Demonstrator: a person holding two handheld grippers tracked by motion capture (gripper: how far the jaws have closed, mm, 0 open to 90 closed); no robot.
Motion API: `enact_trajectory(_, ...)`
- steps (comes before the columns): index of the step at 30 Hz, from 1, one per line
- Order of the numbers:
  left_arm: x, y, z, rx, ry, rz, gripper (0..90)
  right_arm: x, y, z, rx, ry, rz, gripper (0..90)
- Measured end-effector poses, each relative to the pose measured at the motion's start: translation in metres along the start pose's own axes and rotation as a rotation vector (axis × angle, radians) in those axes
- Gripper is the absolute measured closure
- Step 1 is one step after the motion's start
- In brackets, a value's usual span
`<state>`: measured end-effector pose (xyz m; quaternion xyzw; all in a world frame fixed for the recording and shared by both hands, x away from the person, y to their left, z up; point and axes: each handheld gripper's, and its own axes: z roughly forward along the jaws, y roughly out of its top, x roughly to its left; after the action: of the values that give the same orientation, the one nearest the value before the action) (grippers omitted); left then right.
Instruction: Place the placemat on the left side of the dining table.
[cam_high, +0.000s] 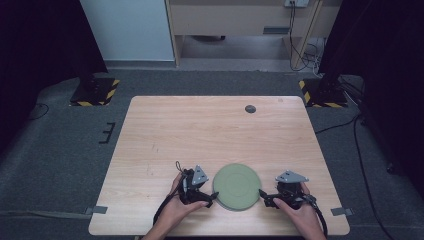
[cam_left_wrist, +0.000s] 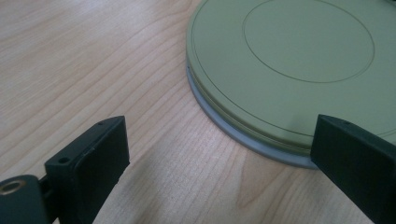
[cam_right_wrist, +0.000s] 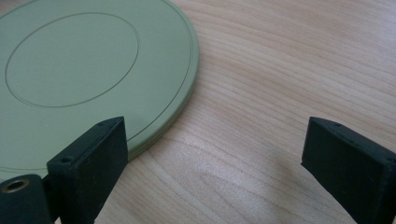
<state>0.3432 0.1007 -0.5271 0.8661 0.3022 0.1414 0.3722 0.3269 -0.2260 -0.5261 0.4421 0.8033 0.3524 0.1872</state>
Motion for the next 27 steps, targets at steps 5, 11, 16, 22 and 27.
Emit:
enact_trajectory(5,0.0009,-0.0006,0.0009,-0.002,0.003,-0.008,2.8,0.0001,0.0000,0.0013,0.005,-0.003,-0.005,6.6)
enact_trajectory(11,0.0025,0.0002,0.0025,0.003,0.007,-0.018,1.2,0.0008,0.0005,0.0021,0.007,-0.015,0.001,5.1)
enact_trajectory(16,0.0026,0.0013,0.0029,0.004,0.019,-0.012,1.2,0.0007,0.0013,0.0032,0.009,-0.028,0.002,4.2)
enact_trajectory(22,0.0042,0.0024,0.0044,0.005,0.027,-0.013,0.9,0.0011,0.0026,0.0047,0.007,-0.046,0.001,3.6)
enact_trajectory(27,0.0056,0.0030,0.0053,0.000,0.044,-0.019,1.0,0.0018,0.0039,0.0063,0.003,-0.062,0.009,3.4)
